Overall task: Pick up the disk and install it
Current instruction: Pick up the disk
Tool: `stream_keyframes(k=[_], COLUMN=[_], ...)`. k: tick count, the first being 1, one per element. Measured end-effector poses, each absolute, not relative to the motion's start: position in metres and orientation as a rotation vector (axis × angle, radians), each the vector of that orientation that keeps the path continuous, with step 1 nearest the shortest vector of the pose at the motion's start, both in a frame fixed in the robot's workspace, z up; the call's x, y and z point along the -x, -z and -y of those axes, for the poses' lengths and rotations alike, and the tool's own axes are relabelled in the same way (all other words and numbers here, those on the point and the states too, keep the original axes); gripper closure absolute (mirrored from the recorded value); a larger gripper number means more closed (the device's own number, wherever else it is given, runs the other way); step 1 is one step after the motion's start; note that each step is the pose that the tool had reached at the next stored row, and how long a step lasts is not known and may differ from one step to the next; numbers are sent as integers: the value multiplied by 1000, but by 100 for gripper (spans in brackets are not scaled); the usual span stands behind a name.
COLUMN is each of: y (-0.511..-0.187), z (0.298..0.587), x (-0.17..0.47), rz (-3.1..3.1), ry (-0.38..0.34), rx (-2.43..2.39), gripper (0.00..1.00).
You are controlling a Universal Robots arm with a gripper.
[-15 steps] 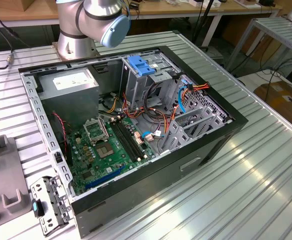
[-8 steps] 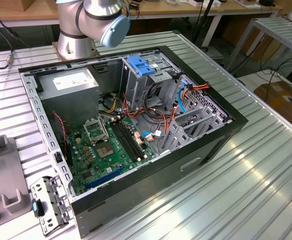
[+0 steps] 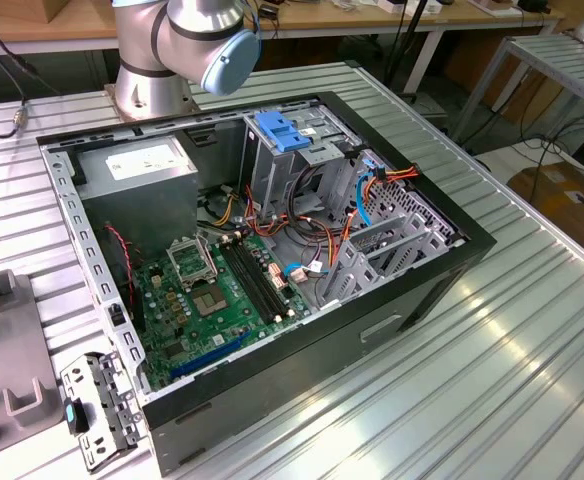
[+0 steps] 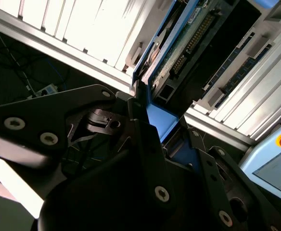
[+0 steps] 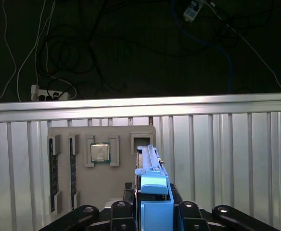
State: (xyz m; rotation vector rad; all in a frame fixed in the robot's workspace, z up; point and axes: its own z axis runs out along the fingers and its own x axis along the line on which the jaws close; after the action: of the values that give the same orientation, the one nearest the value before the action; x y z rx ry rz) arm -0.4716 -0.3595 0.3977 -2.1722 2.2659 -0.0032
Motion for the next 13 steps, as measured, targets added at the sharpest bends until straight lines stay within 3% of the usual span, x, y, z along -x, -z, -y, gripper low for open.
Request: stream_keyframes(k=[13], y=[-406], z=[360], x=[472], rz=[-2266], ry=[3], rx=[2172], gripper=[63])
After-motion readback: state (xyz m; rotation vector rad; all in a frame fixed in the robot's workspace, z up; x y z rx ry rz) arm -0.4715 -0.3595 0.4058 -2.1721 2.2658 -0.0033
